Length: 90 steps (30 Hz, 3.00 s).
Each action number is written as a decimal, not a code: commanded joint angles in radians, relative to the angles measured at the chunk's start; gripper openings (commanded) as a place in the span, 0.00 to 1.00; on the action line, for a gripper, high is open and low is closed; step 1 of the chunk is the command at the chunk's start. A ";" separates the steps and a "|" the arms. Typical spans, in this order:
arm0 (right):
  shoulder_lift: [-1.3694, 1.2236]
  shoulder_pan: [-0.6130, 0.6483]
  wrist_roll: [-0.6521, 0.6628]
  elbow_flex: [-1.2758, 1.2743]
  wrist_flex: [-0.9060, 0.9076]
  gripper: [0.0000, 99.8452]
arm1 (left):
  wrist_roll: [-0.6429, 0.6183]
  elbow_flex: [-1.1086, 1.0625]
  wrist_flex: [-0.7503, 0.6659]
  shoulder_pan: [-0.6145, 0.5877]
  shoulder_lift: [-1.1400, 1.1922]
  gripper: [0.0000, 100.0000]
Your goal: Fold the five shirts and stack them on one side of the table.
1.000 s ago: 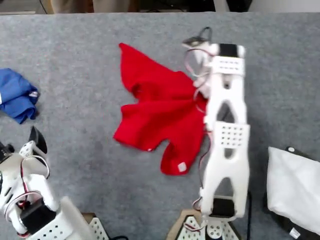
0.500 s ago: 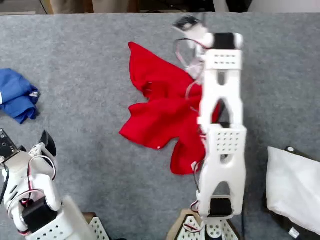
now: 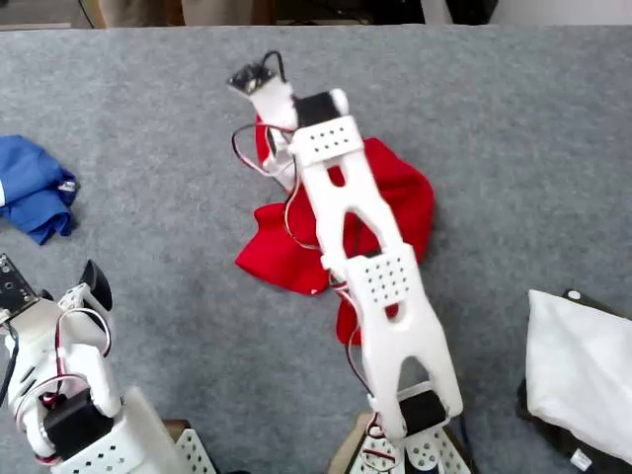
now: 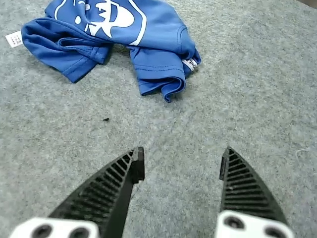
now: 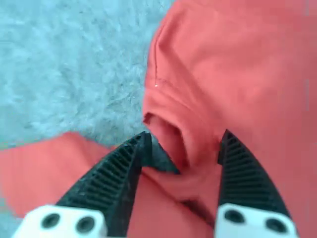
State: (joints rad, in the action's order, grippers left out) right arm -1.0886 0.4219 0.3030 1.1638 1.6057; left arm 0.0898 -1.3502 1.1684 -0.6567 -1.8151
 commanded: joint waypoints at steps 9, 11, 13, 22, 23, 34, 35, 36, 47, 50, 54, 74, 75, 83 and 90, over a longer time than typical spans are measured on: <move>0.015 0.010 -0.012 0.148 0.074 0.02 | 0.005 -0.034 0.000 -0.002 -0.005 0.25; 0.039 0.013 -0.005 0.245 0.120 0.00 | 0.003 -0.043 0.000 -0.002 -0.005 0.25; 0.068 0.024 -0.003 0.329 0.166 0.01 | 0.003 -0.043 0.000 -0.002 -0.005 0.25; 0.357 0.217 -0.009 0.291 0.181 0.01 | 0.002 -0.038 -0.006 -0.002 -0.005 0.25; 0.394 0.255 -0.009 0.274 0.176 0.01 | 0.002 -0.040 -0.008 -0.002 -0.005 0.25; 0.700 0.532 -0.011 0.246 0.057 0.01 | 0.008 -0.100 -0.126 -0.178 -0.005 0.25; 0.720 0.536 -0.011 0.246 0.032 0.01 | 0.008 -0.103 -0.132 -0.192 -0.005 0.25; 0.737 0.536 -0.011 0.245 0.011 0.01 | 0.008 -0.104 -0.133 -0.199 -0.005 0.25; 0.621 0.079 0.000 -0.048 -0.020 0.01 | 0.003 -0.101 -0.127 -0.207 -0.005 0.25; 0.538 -0.091 0.066 -0.088 -0.041 0.01 | 0.003 -0.100 -0.127 -0.207 -0.005 0.25; 0.392 -0.303 0.181 -0.093 -0.066 0.01 | 0.005 -0.095 -0.127 -0.203 -0.005 0.25; -0.077 -0.966 0.667 0.035 -0.034 0.01 | -0.127 0.133 -0.040 0.273 0.219 0.22; -0.084 -0.986 0.694 0.041 -0.025 0.01 | -0.150 0.164 -0.041 0.304 0.272 0.22; -0.081 -1.073 0.799 0.108 0.068 0.15 | -0.305 0.519 -0.066 0.549 0.780 0.23; -0.074 -1.086 0.830 0.346 0.176 0.27 | -0.339 0.896 -0.066 0.789 1.264 0.23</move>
State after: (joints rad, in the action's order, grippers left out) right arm -1.1853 -0.6414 1.1224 1.3924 1.7576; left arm -0.2401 -0.6414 1.1239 0.0430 -0.7273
